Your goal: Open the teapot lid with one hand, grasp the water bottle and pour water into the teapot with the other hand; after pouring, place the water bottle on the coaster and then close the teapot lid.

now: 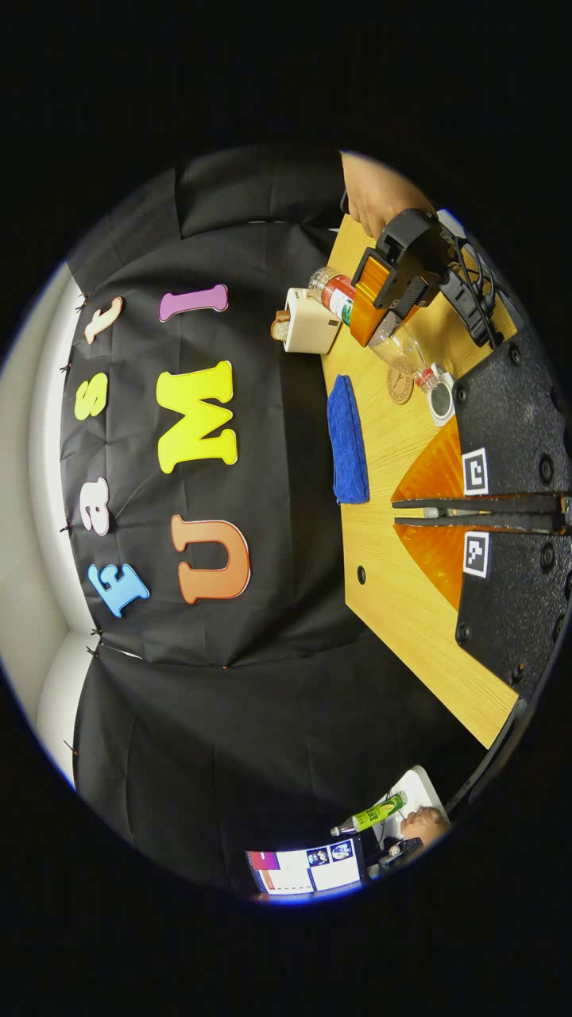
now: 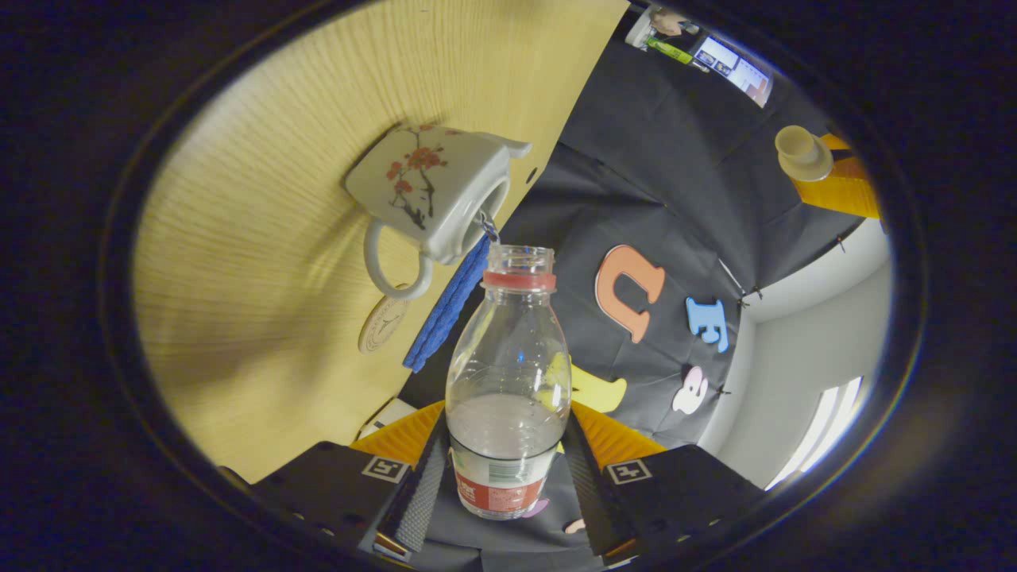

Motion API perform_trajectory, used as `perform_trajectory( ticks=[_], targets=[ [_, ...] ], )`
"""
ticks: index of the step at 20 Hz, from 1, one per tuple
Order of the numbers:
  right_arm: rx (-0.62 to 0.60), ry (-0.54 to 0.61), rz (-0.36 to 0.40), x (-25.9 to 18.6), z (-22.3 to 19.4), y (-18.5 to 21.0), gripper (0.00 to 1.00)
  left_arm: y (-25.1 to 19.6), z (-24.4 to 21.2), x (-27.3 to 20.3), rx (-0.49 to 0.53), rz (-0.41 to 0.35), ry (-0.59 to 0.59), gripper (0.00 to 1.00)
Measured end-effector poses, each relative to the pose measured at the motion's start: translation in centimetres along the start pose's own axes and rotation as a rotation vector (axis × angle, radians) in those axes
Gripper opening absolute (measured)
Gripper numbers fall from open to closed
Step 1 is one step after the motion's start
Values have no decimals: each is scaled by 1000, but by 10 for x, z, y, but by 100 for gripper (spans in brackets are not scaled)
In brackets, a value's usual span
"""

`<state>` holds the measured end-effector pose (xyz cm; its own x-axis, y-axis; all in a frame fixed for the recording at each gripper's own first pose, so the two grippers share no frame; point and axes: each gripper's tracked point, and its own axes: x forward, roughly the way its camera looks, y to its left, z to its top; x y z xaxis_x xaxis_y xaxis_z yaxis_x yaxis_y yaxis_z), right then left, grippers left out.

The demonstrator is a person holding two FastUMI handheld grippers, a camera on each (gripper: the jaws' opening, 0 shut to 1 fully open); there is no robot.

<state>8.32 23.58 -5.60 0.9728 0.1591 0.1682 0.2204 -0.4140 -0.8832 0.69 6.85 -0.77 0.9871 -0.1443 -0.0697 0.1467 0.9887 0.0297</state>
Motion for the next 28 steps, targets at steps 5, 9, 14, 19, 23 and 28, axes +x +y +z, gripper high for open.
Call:
perform_trajectory(
  ticks=[5,9,14,19,23,28],
  targets=[
    [-62,3,-29,3,-5,-12,75,1,-1,1,4,1,1,3],
    [-122,-11,-46,3,-4,-26,76,3,1,0,3,3,-2,3],
    [-186,-12,-103,7,-3,-46,75,12,0,-1,-7,24,-1,3],
    [-213,-23,-141,4,-2,-55,76,12,-3,0,-20,24,5,3],
    [-249,-28,-159,1,1,-57,77,5,-2,1,-9,15,6,3],
    [-238,-38,-157,3,3,-57,75,11,-5,2,-17,14,8,3]
  ],
)
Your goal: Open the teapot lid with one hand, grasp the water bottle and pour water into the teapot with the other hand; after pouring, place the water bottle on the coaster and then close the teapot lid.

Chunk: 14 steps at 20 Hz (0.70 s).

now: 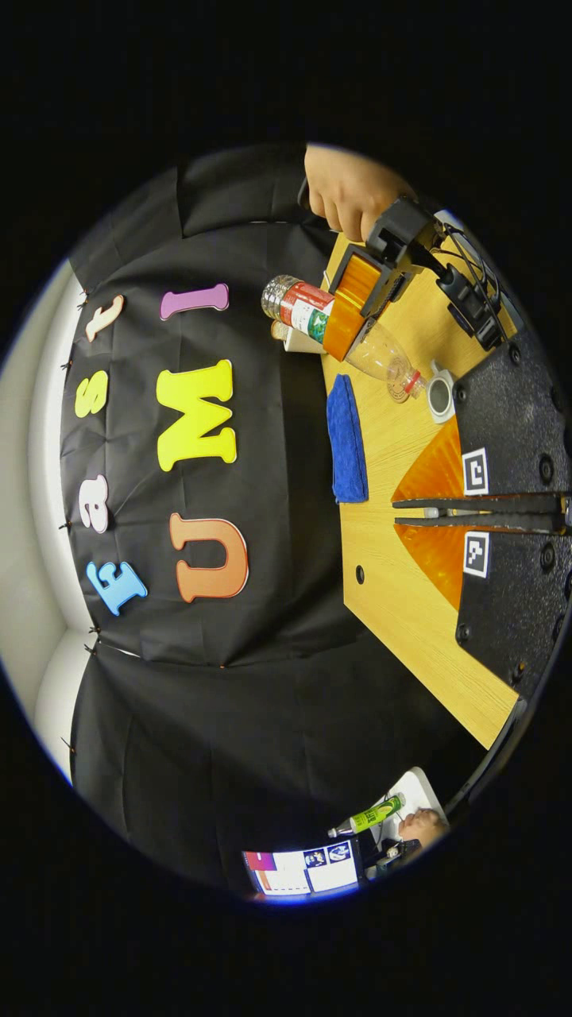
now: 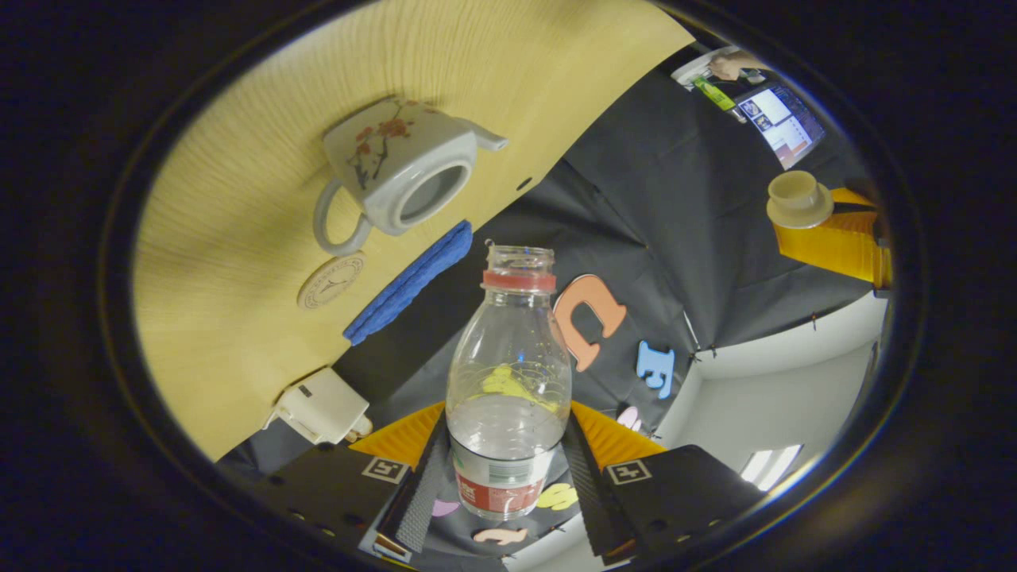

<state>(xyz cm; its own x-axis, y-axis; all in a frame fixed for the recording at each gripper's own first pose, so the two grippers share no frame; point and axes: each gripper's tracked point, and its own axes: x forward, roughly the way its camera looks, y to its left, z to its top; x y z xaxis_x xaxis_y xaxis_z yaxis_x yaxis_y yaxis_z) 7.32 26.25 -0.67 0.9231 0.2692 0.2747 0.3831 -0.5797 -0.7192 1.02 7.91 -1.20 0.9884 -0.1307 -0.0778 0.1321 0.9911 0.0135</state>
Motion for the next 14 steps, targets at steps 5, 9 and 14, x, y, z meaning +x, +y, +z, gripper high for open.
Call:
perform_trajectory(
  ticks=[5,9,14],
  targets=[
    [31,3,25,0,0,11,75,5,-1,-1,-11,4,2,3],
    [135,3,33,-2,0,23,75,1,-2,0,-9,0,7,3],
    [501,21,101,-9,-1,54,77,-6,1,1,-14,-12,-1,3]
  ],
)
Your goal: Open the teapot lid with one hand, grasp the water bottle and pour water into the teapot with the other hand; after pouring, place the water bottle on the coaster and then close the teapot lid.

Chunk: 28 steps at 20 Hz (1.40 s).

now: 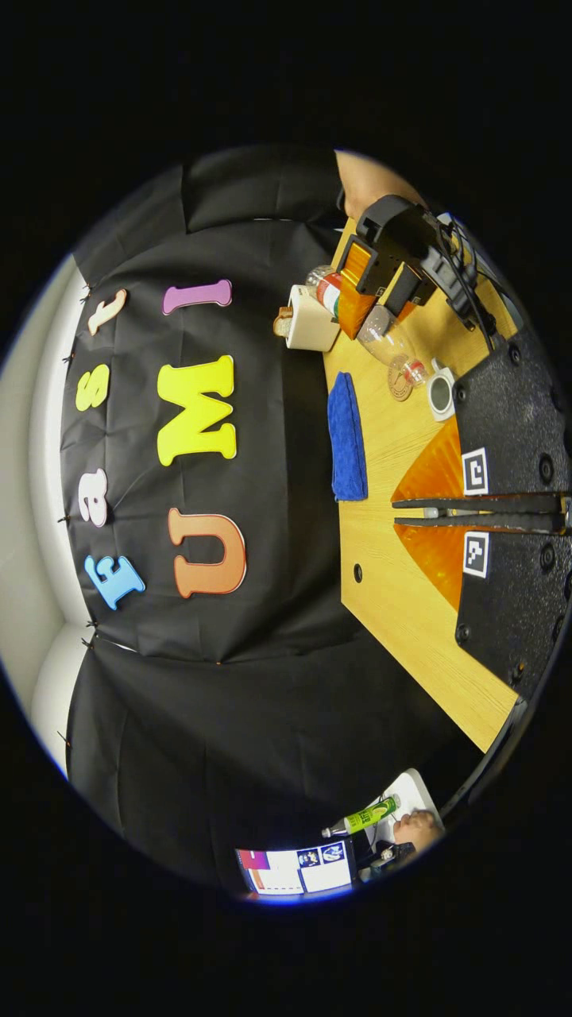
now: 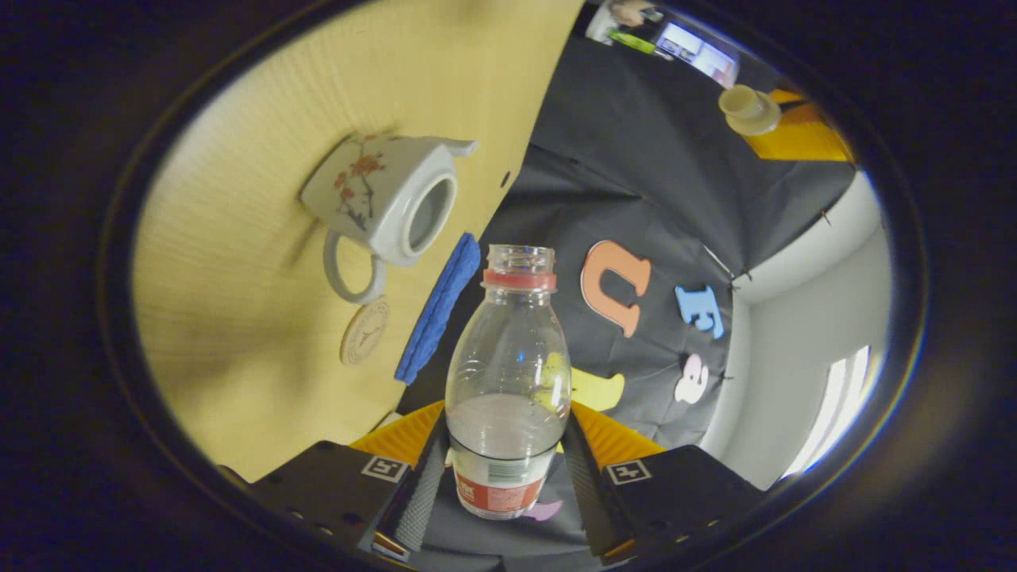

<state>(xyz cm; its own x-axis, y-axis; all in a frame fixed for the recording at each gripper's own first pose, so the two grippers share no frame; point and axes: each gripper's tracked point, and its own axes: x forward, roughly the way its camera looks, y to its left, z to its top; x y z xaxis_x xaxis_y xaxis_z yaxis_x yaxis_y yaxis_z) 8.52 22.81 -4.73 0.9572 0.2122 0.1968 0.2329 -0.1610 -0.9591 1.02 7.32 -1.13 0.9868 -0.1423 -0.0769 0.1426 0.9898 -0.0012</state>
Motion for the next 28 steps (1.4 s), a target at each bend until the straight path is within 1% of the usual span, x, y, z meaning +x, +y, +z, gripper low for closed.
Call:
perform_trajectory(
  ticks=[4,6,7,8,9,10,11,12,13,14,15,16,18,19,20,21,22,23,25,26,28],
  targets=[
    [268,5,29,3,-16,5,77,1,3,-1,-6,2,-10,3],
    [390,38,45,12,-30,6,77,-4,5,-1,-37,-14,-20,3],
    [466,43,59,13,-34,6,75,-6,7,-1,-54,-18,-22,3],
    [544,54,69,11,-39,5,75,-6,8,-2,-61,-18,-25,3],
    [623,62,85,7,-43,4,77,-6,9,-2,-62,-17,-29,3],
    [705,63,88,4,-45,1,75,-7,8,-1,-62,-21,-27,3],
    [783,64,94,4,-48,-4,77,-9,8,-2,-59,-27,-27,3],
    [862,60,104,8,-47,-9,75,-10,9,-1,-56,-28,-28,3],
    [942,55,127,14,-46,-11,75,-10,8,-1,-53,-28,-25,3],
    [1029,57,144,16,-46,-12,77,-10,6,0,-51,-28,-22,3],
    [1122,43,176,12,-40,-12,77,-11,6,0,-49,-28,-20,3],
    [1209,43,193,17,-37,-13,77,-12,5,0,-46,-30,-19,3],
    [1355,60,204,23,-40,-14,75,-11,4,1,-43,-28,-16,3],
    [1436,65,201,27,-41,-15,77,-11,4,1,-42,-29,-16,3],
    [1534,61,203,28,-40,-14,75,-11,4,1,-42,-29,-17,3],
    [1641,54,209,31,-39,-11,77,-11,5,0,-43,-29,-19,3],
    [1737,54,224,38,-37,-6,77,-11,4,1,-44,-30,-17,3],
    [1803,67,241,43,-36,-1,76,-10,4,2,-42,-26,-16,3],
    [1875,98,284,51,-31,14,74,-8,2,2,-37,-23,-13,3],
    [1889,111,298,53,-29,22,75,-9,0,3,-36,-27,-9,3],
    [1886,150,297,63,-28,38,75,-7,-2,5,-34,-23,-3,3]
  ],
)
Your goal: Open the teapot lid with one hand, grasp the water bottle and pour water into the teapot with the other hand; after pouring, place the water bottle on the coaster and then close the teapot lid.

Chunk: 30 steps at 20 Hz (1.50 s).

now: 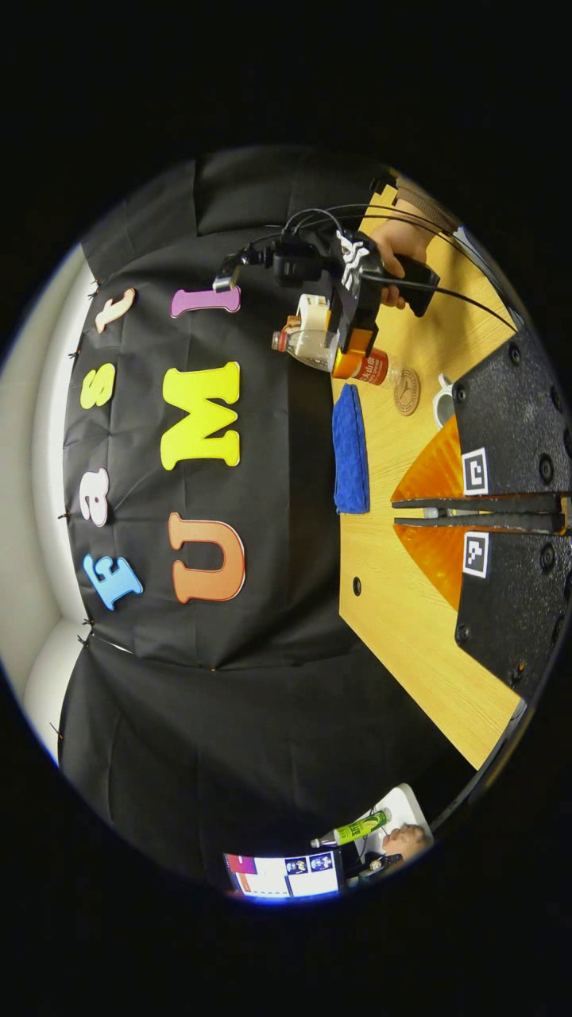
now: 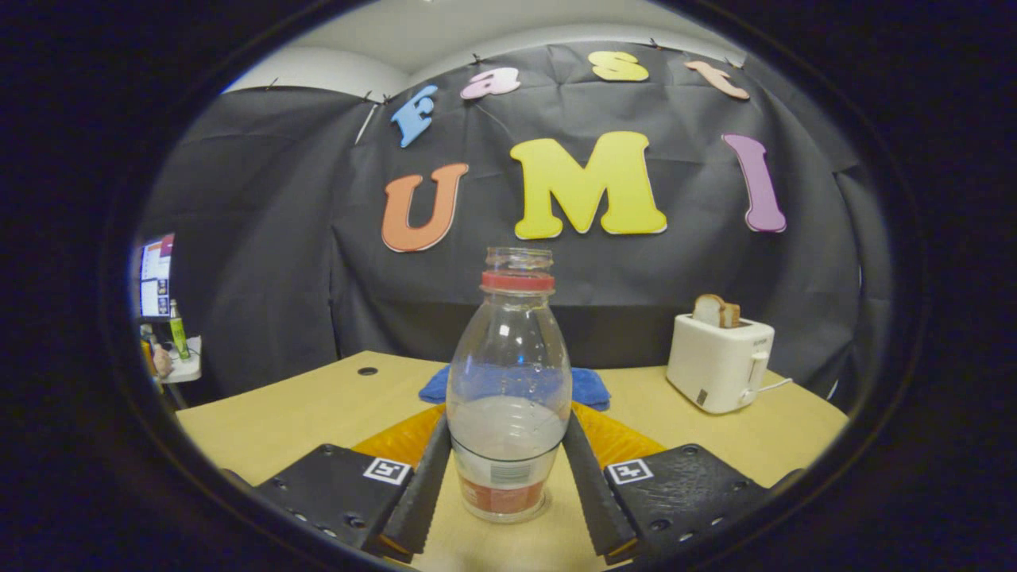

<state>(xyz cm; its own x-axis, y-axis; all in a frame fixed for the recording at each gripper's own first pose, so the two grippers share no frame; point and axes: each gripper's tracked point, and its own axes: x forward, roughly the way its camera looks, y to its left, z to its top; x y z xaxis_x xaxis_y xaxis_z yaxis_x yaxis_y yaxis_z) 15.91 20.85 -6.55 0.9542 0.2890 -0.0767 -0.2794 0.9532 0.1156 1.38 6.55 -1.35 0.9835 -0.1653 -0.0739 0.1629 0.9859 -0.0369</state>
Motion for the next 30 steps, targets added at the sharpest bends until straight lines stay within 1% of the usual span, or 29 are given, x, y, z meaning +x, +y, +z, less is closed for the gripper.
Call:
perform_trajectory(
  ticks=[4,8,9,10,11,14,15,16,17,19,21,23,24,26,27,29,30],
  targets=[
    [-13,23,-6,31,-14,2,75,3,-3,0,4,16,12,3],
    [-44,30,-15,38,-26,5,75,3,-3,2,26,18,12,3],
    [-46,26,-10,39,-26,5,75,1,-3,3,34,16,13,3],
    [-37,32,12,40,-30,9,75,0,-5,3,38,13,16,3],
    [-48,44,9,42,-35,9,78,-1,-6,3,40,11,18,3],
    [-81,34,7,39,-35,11,80,-5,-6,4,43,3,18,3],
    [-88,33,8,37,-34,12,84,-5,-5,4,47,5,18,3],
    [-91,31,18,37,-34,14,87,-4,-6,4,49,6,18,3],
    [-91,24,21,36,-31,13,95,-5,-7,5,49,4,20,3],
    [-84,4,43,31,-25,17,95,-6,-7,4,50,5,22,3],
    [-91,-25,19,25,-15,9,95,-9,-5,4,47,-6,17,3],
    [-89,-41,14,14,-8,5,95,-12,-1,3,37,-19,0,3],
    [-79,-43,16,8,-7,3,97,-15,1,3,31,-27,-8,3],
    [-69,-55,17,-10,-3,-6,97,-17,1,4,30,-27,-17,3],
    [-68,-66,21,-20,-1,-10,95,-17,1,6,30,-21,-18,3],
    [-67,-84,13,-38,-1,-23,95,-27,1,11,19,-32,-28,3],
    [-66,-95,26,-47,0,-25,97,-33,-2,14,11,-45,-23,3]
  ],
)
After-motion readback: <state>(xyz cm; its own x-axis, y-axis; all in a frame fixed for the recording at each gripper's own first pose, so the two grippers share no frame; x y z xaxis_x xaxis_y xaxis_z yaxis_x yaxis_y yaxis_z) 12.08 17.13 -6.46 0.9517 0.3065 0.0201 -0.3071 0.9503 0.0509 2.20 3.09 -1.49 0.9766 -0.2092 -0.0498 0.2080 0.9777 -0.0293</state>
